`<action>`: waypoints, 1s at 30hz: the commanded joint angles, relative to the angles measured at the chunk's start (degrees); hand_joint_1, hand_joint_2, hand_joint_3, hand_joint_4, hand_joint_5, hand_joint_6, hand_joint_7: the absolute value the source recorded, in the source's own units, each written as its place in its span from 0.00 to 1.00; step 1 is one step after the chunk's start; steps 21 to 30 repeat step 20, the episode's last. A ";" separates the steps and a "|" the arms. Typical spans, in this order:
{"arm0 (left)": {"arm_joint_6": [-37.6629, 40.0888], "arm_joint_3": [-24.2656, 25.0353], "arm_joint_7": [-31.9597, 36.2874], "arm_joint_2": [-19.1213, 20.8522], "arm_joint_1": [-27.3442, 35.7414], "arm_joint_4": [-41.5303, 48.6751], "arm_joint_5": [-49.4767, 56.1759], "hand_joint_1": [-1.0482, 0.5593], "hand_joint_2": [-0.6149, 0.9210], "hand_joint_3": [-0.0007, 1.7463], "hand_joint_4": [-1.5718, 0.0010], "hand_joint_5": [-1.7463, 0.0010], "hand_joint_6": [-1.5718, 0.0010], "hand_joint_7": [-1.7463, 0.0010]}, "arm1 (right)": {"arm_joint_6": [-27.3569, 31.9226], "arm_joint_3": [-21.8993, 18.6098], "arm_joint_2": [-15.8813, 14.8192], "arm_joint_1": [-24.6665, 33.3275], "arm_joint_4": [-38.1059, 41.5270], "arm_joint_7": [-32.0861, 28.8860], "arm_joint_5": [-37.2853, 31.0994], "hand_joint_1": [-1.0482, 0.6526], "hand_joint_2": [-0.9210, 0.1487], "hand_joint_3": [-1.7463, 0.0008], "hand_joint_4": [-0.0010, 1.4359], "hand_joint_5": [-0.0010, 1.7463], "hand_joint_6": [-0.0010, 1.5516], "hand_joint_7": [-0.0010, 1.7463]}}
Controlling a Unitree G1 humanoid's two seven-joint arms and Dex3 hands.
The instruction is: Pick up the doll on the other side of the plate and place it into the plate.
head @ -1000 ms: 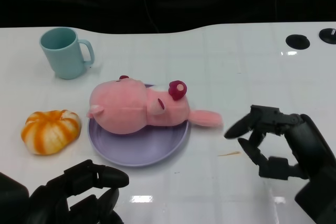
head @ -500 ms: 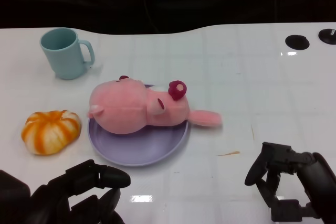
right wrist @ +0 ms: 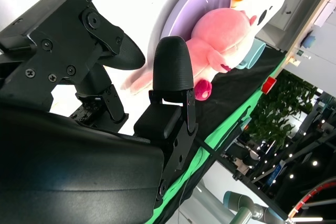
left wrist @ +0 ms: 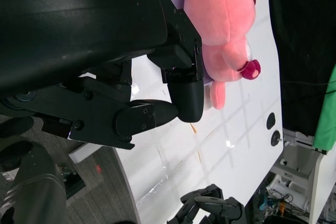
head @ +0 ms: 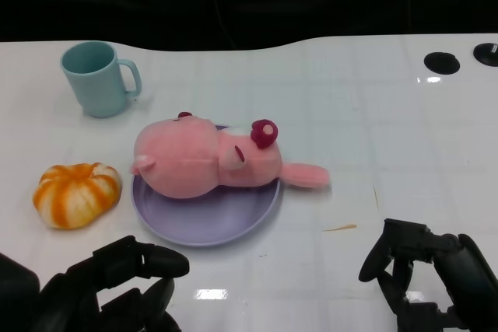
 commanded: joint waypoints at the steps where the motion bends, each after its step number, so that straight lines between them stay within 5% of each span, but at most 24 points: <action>1: -0.58 0.79 -0.85 1.20 0.32 0.08 0.18 0.52 1.00 0.30 0.70 0.03 0.67 0.30 | -0.08 -0.14 -0.03 -0.38 0.16 -0.66 0.02 0.63 0.57 0.23 0.63 1.00 0.56 0.75; 30: 0.22 1.28 -0.93 1.27 -0.04 -0.42 -0.28 0.51 1.00 0.29 0.70 0.03 0.67 0.30 | 0.60 -0.16 -0.24 -0.64 -0.16 -0.21 1.01 0.61 0.56 0.23 0.63 0.99 0.56 0.75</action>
